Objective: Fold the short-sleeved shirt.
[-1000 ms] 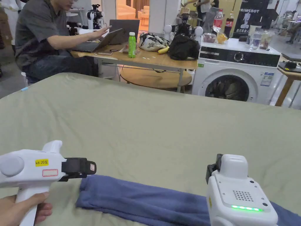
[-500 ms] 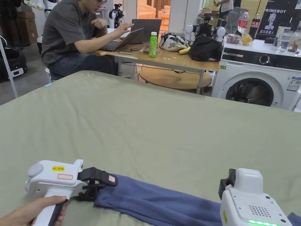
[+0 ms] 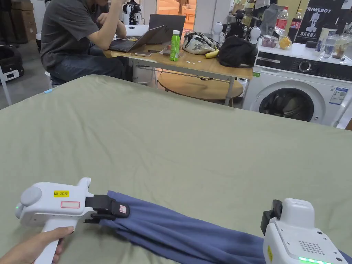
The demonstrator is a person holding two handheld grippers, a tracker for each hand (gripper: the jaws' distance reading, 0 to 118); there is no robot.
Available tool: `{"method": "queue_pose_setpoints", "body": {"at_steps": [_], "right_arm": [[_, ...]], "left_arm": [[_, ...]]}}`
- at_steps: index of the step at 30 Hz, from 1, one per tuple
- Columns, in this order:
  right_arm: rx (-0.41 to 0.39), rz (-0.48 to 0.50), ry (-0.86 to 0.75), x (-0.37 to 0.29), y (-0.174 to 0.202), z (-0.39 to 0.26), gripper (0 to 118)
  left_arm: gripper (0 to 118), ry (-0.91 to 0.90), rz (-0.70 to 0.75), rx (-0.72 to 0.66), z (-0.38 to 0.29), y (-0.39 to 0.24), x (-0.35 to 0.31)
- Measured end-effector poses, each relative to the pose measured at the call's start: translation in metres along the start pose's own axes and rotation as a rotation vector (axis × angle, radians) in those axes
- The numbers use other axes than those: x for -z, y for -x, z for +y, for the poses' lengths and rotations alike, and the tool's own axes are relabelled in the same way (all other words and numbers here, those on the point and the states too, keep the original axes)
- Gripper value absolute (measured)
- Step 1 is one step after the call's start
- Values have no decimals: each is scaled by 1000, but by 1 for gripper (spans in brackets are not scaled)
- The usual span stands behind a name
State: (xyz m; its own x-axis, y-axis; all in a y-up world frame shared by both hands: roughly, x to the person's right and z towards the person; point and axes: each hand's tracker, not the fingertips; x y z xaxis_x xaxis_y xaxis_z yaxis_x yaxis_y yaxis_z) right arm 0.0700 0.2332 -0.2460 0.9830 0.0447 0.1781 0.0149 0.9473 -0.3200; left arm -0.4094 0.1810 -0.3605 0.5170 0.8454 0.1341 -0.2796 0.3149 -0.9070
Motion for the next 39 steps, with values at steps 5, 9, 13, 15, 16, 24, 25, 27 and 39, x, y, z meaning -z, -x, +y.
{"method": "queue_pose_setpoints", "body": {"at_steps": [5, 9, 13, 15, 16, 24, 25, 27, 39], "right_arm": [[0, 12, -3, 2, 2, 2, 0], [9, 34, -5, 4, 10, 2, 0], [9, 61, -8, 5, 21, 4, 0], [5, 73, -12, 3, 25, 6, 0], [4, 79, -13, 3, 27, 7, 0], [6, 96, -19, 1, 28, 9, 0], [7, 96, -18, 0, 27, 8, 0], [9, 91, -16, -2, 23, 8, 0], [29, 24, 0, -10, -11, 3, 0]], "left_arm": [[3, -61, 16, 30, 11, -17, -38], [3, -110, 94, 49, 19, -18, -75], [3, -116, 238, 95, 16, -29, -94], [3, -93, 272, 129, 12, -40, -94], [3, -84, 260, 125, 10, -44, -92], [3, -31, 121, 244, -6, -107, -54], [3, -11, 100, 253, -7, -114, -46], [3, 22, 77, 265, -12, -129, -21], [8, 309, 281, 189, -42, -121, 155]]}}
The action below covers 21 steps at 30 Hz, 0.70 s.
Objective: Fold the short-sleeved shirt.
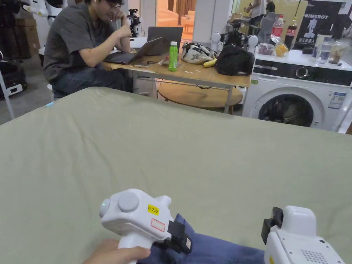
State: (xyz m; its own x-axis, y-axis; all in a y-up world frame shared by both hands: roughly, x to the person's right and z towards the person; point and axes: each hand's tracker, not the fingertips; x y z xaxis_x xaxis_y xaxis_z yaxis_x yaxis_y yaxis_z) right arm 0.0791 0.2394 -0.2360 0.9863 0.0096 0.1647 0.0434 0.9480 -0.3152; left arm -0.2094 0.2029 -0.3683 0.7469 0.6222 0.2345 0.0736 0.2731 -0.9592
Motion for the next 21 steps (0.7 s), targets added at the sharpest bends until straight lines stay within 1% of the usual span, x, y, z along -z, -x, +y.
{"method": "queue_pose_setpoints", "body": {"at_steps": [1, 3, 4, 5, 6, 7, 9, 11, 12, 13, 14, 15, 16, 17, 18, 20, 21], "right_arm": [[1, -7, 2, -1, -3, -1, 0], [4, -18, 7, -2, -8, -1, 0], [7, -22, 9, -2, -10, -2, 0], [8, -26, 11, -2, -12, -3, 0], [8, -29, 13, -2, -14, -4, 0], [8, -33, 14, -3, -15, -4, 0], [11, -35, 18, -2, -17, -5, 0], [12, -37, 21, -2, -18, -6, 0], [12, -37, 22, -2, -18, -6, 0], [14, -37, 23, -3, -18, -7, 0], [15, -37, 24, -3, -19, -7, 0], [17, -36, 24, -3, -19, -8, 0], [18, -37, 25, -3, -19, -8, 0], [20, -37, 26, -3, -19, -8, 0], [23, -35, 28, -4, -19, -9, 0], [25, -33, 31, -4, -19, -9, 0], [24, -32, 30, -5, -18, -9, 0]], "left_arm": [[16, 12, 28, -8, -2, -1, 10], [23, 24, 3, -18, -1, 2, 19], [27, 14, -48, -46, -3, 2, 18], [43, -8, -103, -52, -5, -2, 13], [64, -15, -126, -36, -6, -5, 10], [73, -12, -115, -20, -6, -9, 6], [73, -21, -93, 38, -8, -21, -6], [73, -25, -131, 44, -7, -19, -17], [71, -42, -161, 31, -7, -16, -25], [66, -84, -184, 14, -9, -18, -32], [56, -122, -183, 26, -9, -16, -38], [36, -151, -182, 30, -9, -15, -44], [24, -168, -164, 32, -9, -13, -47], [17, -196, -137, 29, -11, -14, -50], [13, -204, -107, 25, -11, -13, -49], [5, -180, -94, 16, -11, -9, -41], [5, -159, -98, 13, -11, -9, -36]]}}
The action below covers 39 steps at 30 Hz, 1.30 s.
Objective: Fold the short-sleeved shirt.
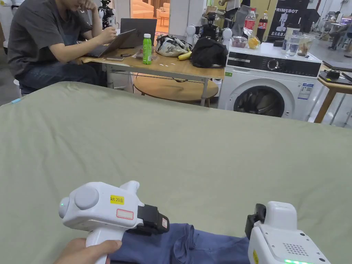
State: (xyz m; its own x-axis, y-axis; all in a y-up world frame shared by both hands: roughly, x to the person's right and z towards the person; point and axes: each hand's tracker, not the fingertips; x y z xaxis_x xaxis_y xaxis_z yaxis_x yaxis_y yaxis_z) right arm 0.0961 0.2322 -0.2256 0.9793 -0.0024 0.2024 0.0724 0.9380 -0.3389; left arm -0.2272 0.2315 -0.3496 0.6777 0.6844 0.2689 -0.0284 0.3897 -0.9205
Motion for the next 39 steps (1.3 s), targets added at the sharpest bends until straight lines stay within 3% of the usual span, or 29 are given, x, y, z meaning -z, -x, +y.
{"method": "queue_pose_setpoints", "body": {"at_steps": [6, 13, 19, 25, 27, 30, 31, 35, 39], "right_arm": [[-5, -2, -2, -3, -1, 0, 0], [-3, -8, -4, -7, -5, 1, 0], [1, -20, -22, -6, -10, 2, 0], [14, -28, -54, -3, -10, 4, 0], [3, -23, -56, -2, -8, 6, 0], [-7, -12, -51, 1, -3, 6, 0], [-3, -5, -45, 3, -1, 6, 0], [8, 33, -25, 5, 9, 4, 0], [5, 55, -17, 5, 17, 1, 0]], "left_arm": [[4, 156, -58, 4, -19, -2, 54], [0, 191, -112, -101, -37, 16, 104], [0, 175, -117, -95, -31, 7, 84], [0, 11, -191, -120, -16, 15, 3], [10, -54, -160, -127, -11, 27, -29], [51, -98, -65, -143, -8, 50, -67], [56, -90, -36, -131, -7, 58, -75], [59, -55, 37, -142, -12, 84, -84], [59, -5, -31, -232, -18, 116, -63]]}}
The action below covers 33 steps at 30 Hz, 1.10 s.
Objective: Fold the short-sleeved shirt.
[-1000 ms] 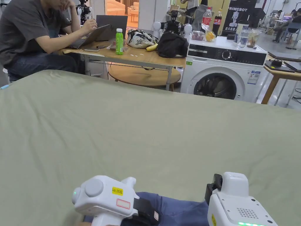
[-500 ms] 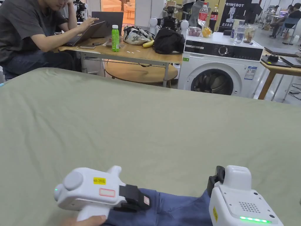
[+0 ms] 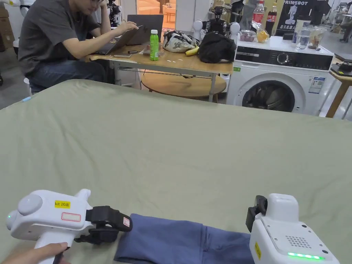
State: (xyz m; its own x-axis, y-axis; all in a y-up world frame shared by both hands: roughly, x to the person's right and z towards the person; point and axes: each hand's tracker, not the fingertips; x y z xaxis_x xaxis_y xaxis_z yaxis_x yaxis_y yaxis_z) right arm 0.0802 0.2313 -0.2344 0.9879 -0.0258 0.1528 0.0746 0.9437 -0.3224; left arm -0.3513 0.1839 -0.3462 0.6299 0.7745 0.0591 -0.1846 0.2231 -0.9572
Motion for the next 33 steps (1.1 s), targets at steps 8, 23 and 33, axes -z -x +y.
{"method": "queue_pose_setpoints", "body": {"at_steps": [8, 23, 33], "right_arm": [[14, 6, 19, -3, 1, -4, 0], [28, -16, 29, -5, -12, -4, 0], [29, 7, 20, -2, -9, 0, 0]], "left_arm": [[38, 4, -196, -70, -1, 39, 46], [6, -96, -192, 87, -4, -4, -18], [6, -226, 5, 169, -5, -47, -112]]}}
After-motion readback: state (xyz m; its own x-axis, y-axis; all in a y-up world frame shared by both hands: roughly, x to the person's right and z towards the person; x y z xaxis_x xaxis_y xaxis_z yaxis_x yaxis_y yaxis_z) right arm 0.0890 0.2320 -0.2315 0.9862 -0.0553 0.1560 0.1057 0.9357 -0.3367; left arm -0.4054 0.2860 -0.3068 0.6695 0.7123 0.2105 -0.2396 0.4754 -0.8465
